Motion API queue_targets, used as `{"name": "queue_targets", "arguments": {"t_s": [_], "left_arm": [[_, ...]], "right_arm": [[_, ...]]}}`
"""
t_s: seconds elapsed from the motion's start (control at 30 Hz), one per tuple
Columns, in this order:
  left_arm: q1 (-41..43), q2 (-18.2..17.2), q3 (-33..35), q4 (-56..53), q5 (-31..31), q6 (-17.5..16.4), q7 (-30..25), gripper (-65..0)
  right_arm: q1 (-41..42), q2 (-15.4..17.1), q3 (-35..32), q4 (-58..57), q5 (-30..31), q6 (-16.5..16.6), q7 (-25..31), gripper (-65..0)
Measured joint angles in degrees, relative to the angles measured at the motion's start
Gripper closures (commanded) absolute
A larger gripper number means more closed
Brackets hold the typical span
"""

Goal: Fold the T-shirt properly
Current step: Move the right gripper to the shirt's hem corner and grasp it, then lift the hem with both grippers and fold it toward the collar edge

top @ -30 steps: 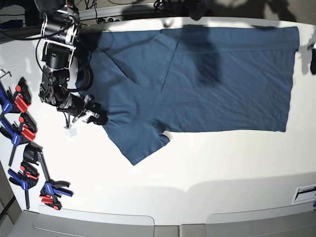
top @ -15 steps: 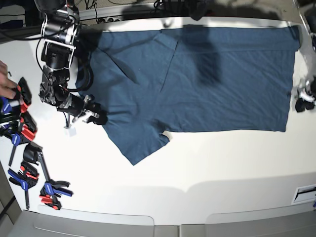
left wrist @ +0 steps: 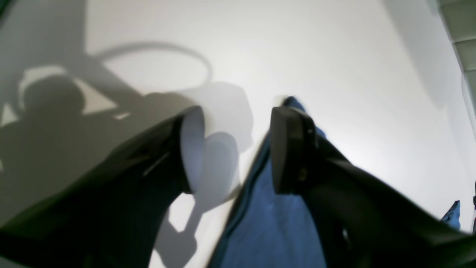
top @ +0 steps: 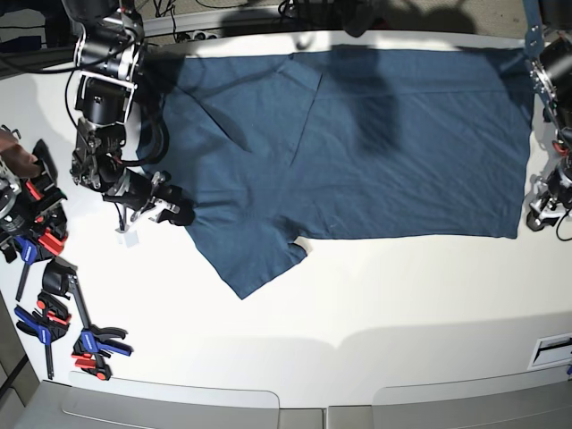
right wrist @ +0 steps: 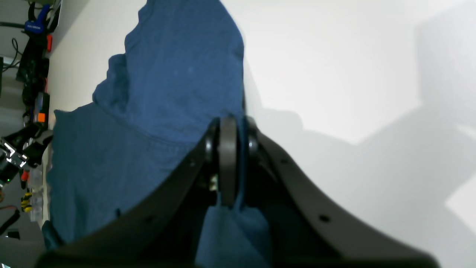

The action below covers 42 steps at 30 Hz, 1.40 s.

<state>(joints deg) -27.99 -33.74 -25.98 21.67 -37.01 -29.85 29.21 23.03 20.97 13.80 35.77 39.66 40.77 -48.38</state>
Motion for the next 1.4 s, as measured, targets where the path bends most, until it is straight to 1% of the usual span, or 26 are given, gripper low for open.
{"name": "queue_targets", "arguments": {"t_s": [0.13, 0.23, 0.47, 0.53, 0.73, 0.83, 0.97, 1.03, 1.1, 1.13, 1.3, 1.4], "left_arm": [[0.0, 2.6, -0.2, 0.0, 1.0, -0.2, -0.8, -27.1], [-0.1, 3.9, -0.2, 0.0, 1.4, -0.4, -0.9, -27.1], [-0.1, 4.2, -0.2, 0.1, 2.3, -0.4, -1.4, -27.0], [-0.1, 4.2, -0.2, 0.1, 2.4, -0.4, -1.4, -26.0], [-0.1, 4.2, -0.2, 0.2, 7.2, -0.8, -3.3, -25.1], [-0.1, 4.2, -0.2, 0.2, 7.5, -0.8, -3.5, -24.4], [-0.1, 4.2, -0.2, 0.2, 7.7, -0.6, -3.5, -16.9], [-0.1, 4.2, -0.2, 0.2, 8.0, -0.6, -3.5, -10.8], [0.0, 4.2, -0.2, 0.2, 8.3, -0.5, -3.6, -2.3], [0.0, 4.2, -0.2, 0.2, 8.4, -0.4, -3.9, 0.0], [0.0, 4.2, -0.2, 0.2, 8.4, -0.4, -4.0, 0.0], [0.1, 4.0, -0.2, 0.2, 6.9, -0.4, -3.9, 0.0]], "right_arm": [[0.0, 0.0, 0.0, 0.0, 0.0, 0.0, 0.1, 0.0], [0.0, 0.0, 0.0, 0.0, 0.0, 0.0, 0.1, 0.0], [0.0, 0.0, 0.0, 0.0, 0.0, 0.0, 0.1, 0.0], [0.0, 0.0, 0.0, 0.0, 0.0, 0.0, 0.1, 0.0], [0.0, 0.0, 0.0, 0.0, 0.0, 0.0, 0.0, 0.0], [0.0, 0.0, 0.0, 0.0, 0.0, 0.0, 0.1, 0.0], [0.0, 0.0, 0.0, 0.0, 0.0, 0.0, 0.1, 0.0], [0.0, 0.0, 0.0, 0.0, 0.0, 0.0, 0.1, 0.0], [0.0, 0.0, 0.0, 0.0, 0.0, 0.0, 0.1, 0.0], [0.0, 0.0, 0.0, 0.0, 0.0, 0.0, 0.1, 0.0], [0.0, 0.0, 0.0, 0.0, 1.1, 0.0, -0.3, 0.0], [0.1, 0.3, 0.5, 0.0, 6.1, -0.4, -3.6, 0.0]]}}
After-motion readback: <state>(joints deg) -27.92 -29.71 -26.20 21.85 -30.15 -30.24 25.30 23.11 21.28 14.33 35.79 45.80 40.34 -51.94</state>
